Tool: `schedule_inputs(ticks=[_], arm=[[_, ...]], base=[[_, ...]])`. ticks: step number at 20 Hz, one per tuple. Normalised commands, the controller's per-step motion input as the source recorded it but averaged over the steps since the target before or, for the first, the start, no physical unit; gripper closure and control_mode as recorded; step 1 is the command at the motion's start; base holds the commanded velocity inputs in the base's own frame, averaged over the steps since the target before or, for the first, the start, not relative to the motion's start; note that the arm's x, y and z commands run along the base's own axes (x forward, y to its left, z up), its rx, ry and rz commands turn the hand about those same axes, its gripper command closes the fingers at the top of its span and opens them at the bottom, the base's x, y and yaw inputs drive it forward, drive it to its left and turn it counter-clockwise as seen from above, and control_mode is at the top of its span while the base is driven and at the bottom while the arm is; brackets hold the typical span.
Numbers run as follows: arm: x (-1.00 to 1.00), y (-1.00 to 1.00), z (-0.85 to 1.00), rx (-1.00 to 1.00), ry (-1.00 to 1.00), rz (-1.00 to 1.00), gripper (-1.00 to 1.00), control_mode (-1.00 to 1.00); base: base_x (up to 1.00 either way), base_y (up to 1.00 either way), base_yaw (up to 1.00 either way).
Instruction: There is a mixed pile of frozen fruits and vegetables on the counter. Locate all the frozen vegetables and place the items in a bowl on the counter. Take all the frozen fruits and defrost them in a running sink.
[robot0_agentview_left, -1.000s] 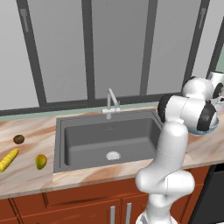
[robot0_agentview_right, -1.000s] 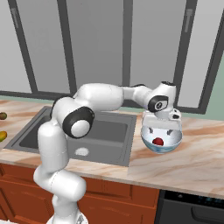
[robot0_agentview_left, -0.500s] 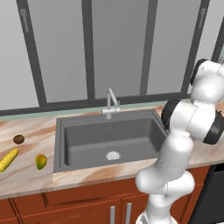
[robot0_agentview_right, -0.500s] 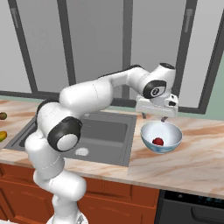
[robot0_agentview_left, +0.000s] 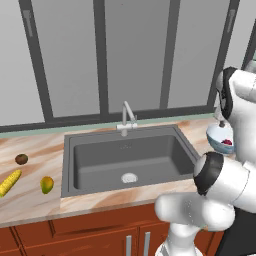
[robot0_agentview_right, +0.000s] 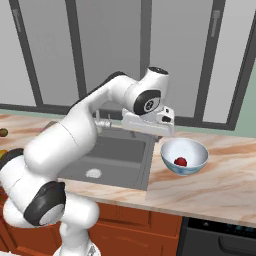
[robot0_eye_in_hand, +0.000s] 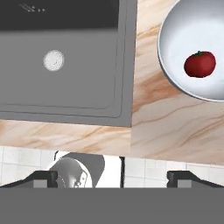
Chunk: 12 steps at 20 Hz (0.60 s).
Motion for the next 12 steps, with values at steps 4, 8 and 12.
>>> schedule_inputs(ticks=[4, 8, 12], arm=[[-1.0, 1.0, 0.3, 0.0, -0.06, 0.02, -1.0, -1.0], [-1.0, 1.0, 0.2, 0.0, -0.08, 0.0, -1.0, -1.0], [-0.97, 1.0, 0.19, 0.0, -0.11, 0.0, -1.0, -1.0]], base=[[0.0, 0.0, 0.0], [0.0, 0.0, 0.0], [0.0, 0.0, 0.0]])
